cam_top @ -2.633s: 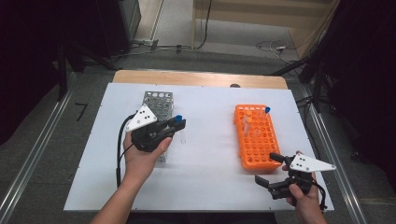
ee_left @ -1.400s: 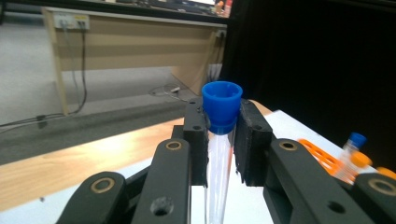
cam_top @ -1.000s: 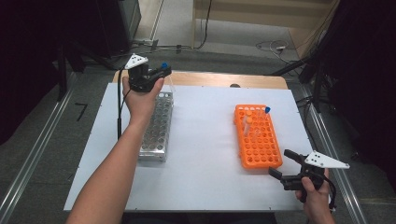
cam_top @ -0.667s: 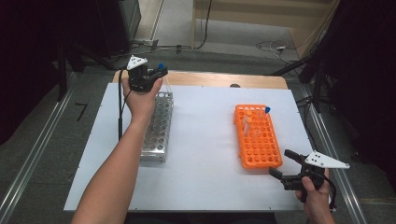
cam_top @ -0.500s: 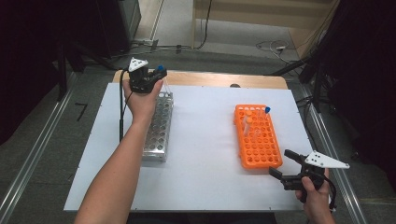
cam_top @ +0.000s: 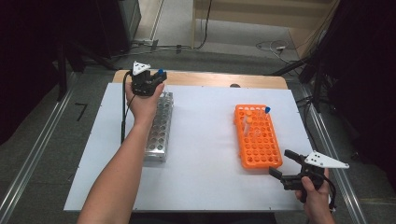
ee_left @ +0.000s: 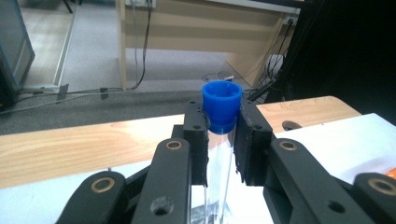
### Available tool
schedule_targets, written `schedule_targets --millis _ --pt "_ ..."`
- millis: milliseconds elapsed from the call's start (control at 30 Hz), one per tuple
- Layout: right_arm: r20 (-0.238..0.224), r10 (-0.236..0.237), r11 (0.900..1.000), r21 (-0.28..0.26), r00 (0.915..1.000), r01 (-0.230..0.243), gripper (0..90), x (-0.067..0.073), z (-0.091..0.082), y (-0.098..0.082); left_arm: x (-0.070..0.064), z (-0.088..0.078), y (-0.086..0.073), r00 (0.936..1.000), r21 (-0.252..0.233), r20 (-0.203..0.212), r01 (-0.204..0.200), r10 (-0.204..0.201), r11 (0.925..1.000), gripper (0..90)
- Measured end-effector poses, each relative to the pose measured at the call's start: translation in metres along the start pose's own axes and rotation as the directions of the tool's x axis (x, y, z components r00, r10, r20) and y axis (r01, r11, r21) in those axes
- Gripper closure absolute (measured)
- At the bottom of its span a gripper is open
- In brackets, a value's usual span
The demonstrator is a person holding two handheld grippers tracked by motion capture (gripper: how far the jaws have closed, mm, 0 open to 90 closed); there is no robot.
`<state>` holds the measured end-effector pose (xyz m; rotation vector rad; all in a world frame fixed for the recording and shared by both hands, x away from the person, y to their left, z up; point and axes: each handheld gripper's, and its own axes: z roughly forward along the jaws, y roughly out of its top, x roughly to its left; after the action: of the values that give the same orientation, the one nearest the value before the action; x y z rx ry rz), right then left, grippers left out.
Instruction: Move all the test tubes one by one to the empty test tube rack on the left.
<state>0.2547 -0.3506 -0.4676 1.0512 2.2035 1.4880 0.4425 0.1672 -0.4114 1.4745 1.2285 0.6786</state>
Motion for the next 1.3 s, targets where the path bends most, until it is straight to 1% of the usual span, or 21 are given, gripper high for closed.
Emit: schedule_targets --millis 200,267,400,567,700,767,867,933,1000,1067,1167,1200,1267,1300 --pt "0.001 0.002 1.0 0.003 1.0 -0.002 0.0 0.0 0.0 -0.001 -0.001 0.002 -0.007 0.9998 0.019 -0.002 -0.019 0.019 0.9996 77.0" --pt "0.002 0.003 1.0 0.003 1.0 -0.003 0.0 -0.001 0.0 -0.001 -0.003 0.003 -0.009 0.9994 0.02 -0.008 -0.033 0.033 0.9993 76.9" --pt "0.002 0.002 1.0 0.004 1.0 -0.002 0.0 -0.001 0.001 -0.001 -0.006 0.005 -0.012 0.9982 0.051 -0.02 -0.056 0.057 0.9971 76.8" --pt "0.002 0.004 1.0 0.005 1.0 -0.004 0.0 -0.001 0.001 -0.001 -0.007 0.006 -0.015 0.9968 0.088 -0.033 -0.07 0.073 0.9937 76.1" --pt "0.002 0.002 1.0 0.005 1.0 -0.002 0.0 -0.002 0.001 -0.001 -0.006 0.005 -0.015 0.9978 0.106 -0.022 -0.059 0.062 0.9925 75.8" --pt "0.002 0.003 1.0 0.004 1.0 -0.003 0.0 -0.002 0.002 -0.001 -0.004 0.005 -0.015 0.999 0.115 -0.015 -0.041 0.043 0.9925 74.2" --pt "0.0 0.002 1.0 0.005 1.0 -0.002 0.0 -0.002 0.002 -0.001 -0.002 0.004 -0.015 0.9999 0.13 -0.009 -0.011 0.012 0.9915 63.6" --pt "0.0 0.002 1.0 0.006 1.0 -0.002 0.0 -0.002 0.002 -0.001 -0.001 0.001 -0.014 0.9999 0.124 0.003 0.011 -0.011 0.9922 56.0" --pt "0.0 0.001 1.0 0.006 1.0 -0.001 0.0 -0.002 0.002 -0.001 -0.001 -0.002 -0.012 0.9994 0.118 0.017 0.029 -0.031 0.9926 43.7" --pt "0.001 0.002 1.0 0.008 1.0 -0.002 0.0 -0.002 0.002 -0.002 0.0 -0.006 -0.011 0.9984 0.123 0.035 0.039 -0.044 0.9916 30.4" --pt "0.002 0.004 1.0 0.011 1.0 -0.004 0.0 -0.002 0.003 -0.002 -0.001 -0.013 -0.01 0.9963 0.135 0.069 0.042 -0.051 0.9899 14.6" --pt "0.001 0.001 1.0 0.012 1.0 -0.001 0.0 -0.002 0.004 -0.002 -0.001 -0.016 -0.01 0.9954 0.134 0.08 0.042 -0.053 0.9902 11.3" --pt "0.003 0.0 1.0 0.012 1.0 0.0 0.0 -0.001 0.004 -0.001 -0.001 -0.023 -0.011 0.9936 0.129 0.092 0.053 -0.065 0.9902 7.6" --pt "0.006 0.001 1.0 0.013 1.0 -0.001 0.0 -0.001 0.004 -0.001 0.0 -0.026 -0.011 0.9924 0.131 0.104 0.052 -0.066 0.99 5.3"
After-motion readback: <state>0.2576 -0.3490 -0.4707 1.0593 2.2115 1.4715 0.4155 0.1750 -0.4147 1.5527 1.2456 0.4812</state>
